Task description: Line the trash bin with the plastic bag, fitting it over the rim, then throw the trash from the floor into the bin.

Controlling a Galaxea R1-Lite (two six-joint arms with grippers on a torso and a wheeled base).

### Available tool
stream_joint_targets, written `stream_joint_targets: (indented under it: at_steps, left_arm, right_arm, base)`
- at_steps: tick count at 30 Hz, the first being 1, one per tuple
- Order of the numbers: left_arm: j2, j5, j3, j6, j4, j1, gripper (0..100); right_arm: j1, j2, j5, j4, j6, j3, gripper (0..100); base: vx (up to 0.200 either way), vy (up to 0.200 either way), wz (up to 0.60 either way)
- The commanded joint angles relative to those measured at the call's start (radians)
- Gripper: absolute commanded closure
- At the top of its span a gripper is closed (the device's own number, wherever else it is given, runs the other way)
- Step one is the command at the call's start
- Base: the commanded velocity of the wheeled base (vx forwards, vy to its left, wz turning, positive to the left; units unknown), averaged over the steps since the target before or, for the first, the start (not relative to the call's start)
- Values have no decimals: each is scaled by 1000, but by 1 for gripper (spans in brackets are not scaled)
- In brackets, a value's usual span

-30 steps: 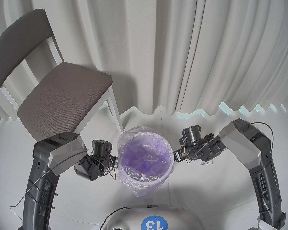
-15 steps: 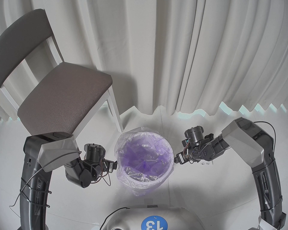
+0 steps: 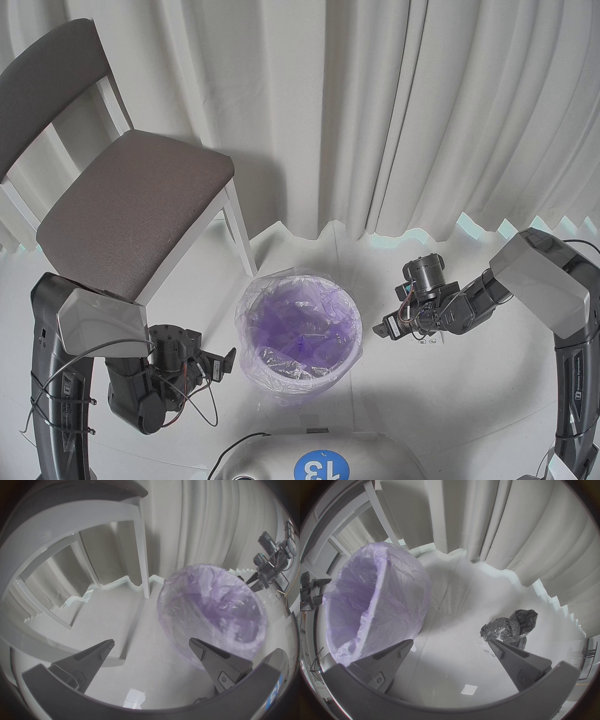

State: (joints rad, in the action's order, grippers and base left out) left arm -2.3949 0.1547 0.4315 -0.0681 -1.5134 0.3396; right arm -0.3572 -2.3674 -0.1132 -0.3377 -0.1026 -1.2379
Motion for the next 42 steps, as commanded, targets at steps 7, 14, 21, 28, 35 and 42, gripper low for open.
stream_joint_targets:
  at_steps: [7,14,21,28,35,42]
  left_arm:
    - [17,-274,-181,-9,-57,15,0]
    - [-58,-314,-40,-79,-57,21,0]
    - [-155,-320,89,-116,-4,22,0]
    - [-191,-373,300,-139,170,15,0]
    - [-193,-360,564,-144,499,21,0]
    - [-193,-285,734,-231,749,4,0]
  right_arm:
    - [-26,139,-5,-109,0,209,0]
    - [-39,134,-5,-162,-3,242,0]
    - [-39,139,-2,-187,-5,278,0]
    - [-32,129,9,-273,-36,304,0]
    - [-29,97,10,-316,-42,290,0]
    - [-31,74,12,-319,-60,268,0]
  base:
    - [0,0,0]
    - [0,0,0]
    - [0,0,0]
    - [0,0,0]
    - [0,0,0]
    - [0,0,0]
